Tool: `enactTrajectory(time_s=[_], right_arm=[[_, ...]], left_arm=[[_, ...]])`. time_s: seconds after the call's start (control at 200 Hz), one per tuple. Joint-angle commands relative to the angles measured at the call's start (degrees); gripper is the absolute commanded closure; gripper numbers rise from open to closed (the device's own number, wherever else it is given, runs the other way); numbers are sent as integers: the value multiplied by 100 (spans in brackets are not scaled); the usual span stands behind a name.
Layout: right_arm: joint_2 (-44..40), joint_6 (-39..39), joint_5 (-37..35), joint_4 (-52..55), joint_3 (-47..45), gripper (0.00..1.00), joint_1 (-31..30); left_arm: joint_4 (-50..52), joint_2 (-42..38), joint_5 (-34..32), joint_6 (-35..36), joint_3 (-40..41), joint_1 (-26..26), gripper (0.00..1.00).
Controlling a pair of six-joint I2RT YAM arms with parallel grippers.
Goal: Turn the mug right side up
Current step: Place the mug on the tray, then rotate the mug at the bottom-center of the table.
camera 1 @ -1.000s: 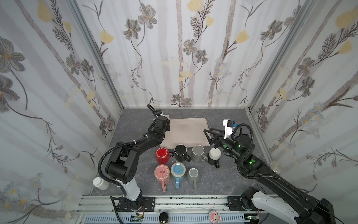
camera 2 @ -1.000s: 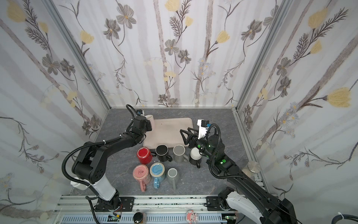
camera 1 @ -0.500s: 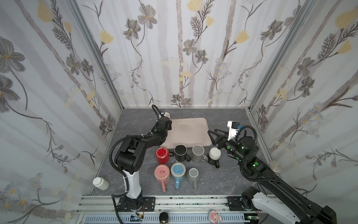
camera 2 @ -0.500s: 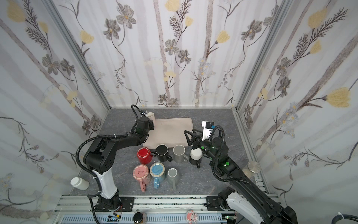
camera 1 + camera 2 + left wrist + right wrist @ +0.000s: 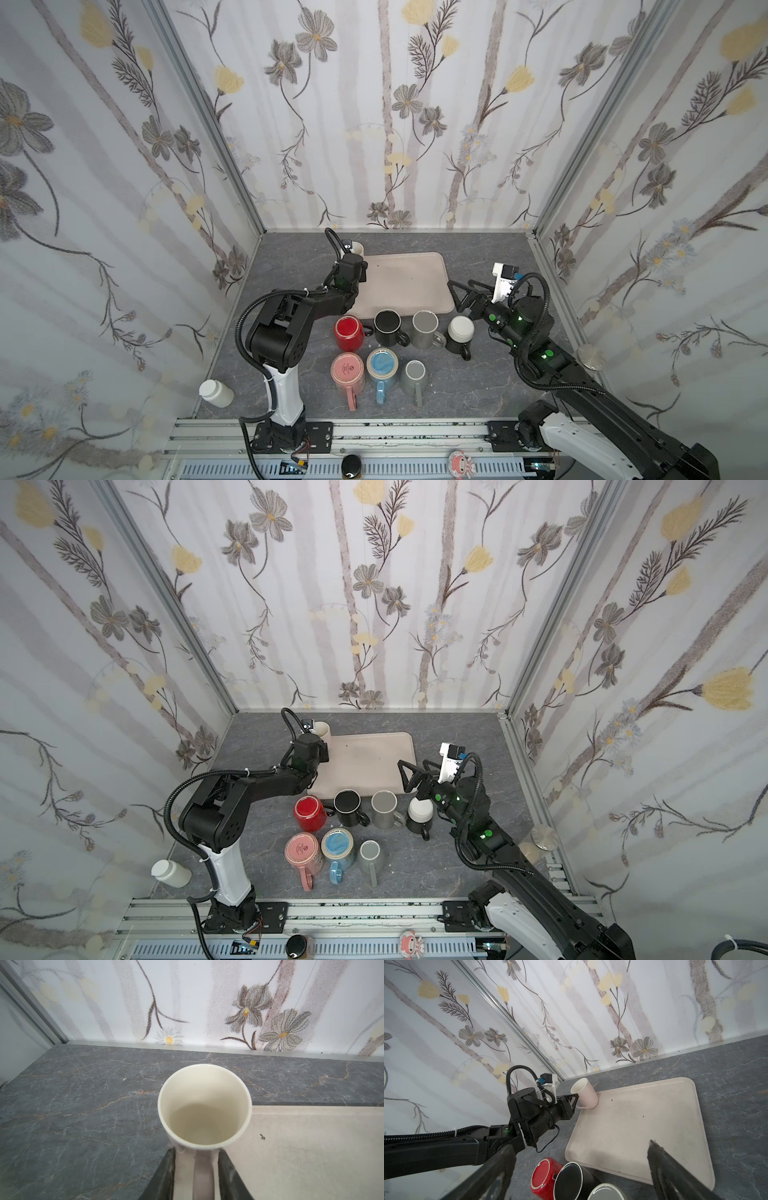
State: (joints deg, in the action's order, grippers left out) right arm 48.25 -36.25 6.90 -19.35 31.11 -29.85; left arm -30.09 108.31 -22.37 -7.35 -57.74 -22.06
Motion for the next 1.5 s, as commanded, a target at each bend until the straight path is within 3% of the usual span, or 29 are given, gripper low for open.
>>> enactTrajectory(time_s=[0.0, 0.185, 0.405, 0.57, 0.734, 0.869, 1.044, 1.214, 1.494], right_arm=[[104, -306, 274, -225, 16, 0, 65], [500, -82, 443, 727, 433, 0, 153], [596, 218, 311, 1679, 603, 0, 158], [591, 447, 396, 2504, 565, 5, -38], [451, 440, -528, 3426, 548, 9, -1088], [410, 141, -583, 3876, 465, 15, -1671], [339, -596, -879, 4132, 197, 18, -3112], [346, -1280, -1746, 4053, 53, 17, -4423], [1666, -1698, -2650, 3884, 425, 18, -5374]], left_arm=[[-158, -166, -88, -98, 108, 0, 56], [-128, -818, -20, -458, 289, -15, 40], [49, -2318, 277, -1339, 555, -75, 25], [493, -3422, 912, -2161, 625, -87, 0], [587, -4431, 1654, -2832, 1046, -87, 0], [633, -5120, 1991, -3226, 1504, -80, 0], [827, -5587, 2403, -3483, 1919, -87, 0], [741, -5929, 2462, -3654, 2395, -88, 0], [981, -6188, 2468, -3624, 2696, -92, 0]])
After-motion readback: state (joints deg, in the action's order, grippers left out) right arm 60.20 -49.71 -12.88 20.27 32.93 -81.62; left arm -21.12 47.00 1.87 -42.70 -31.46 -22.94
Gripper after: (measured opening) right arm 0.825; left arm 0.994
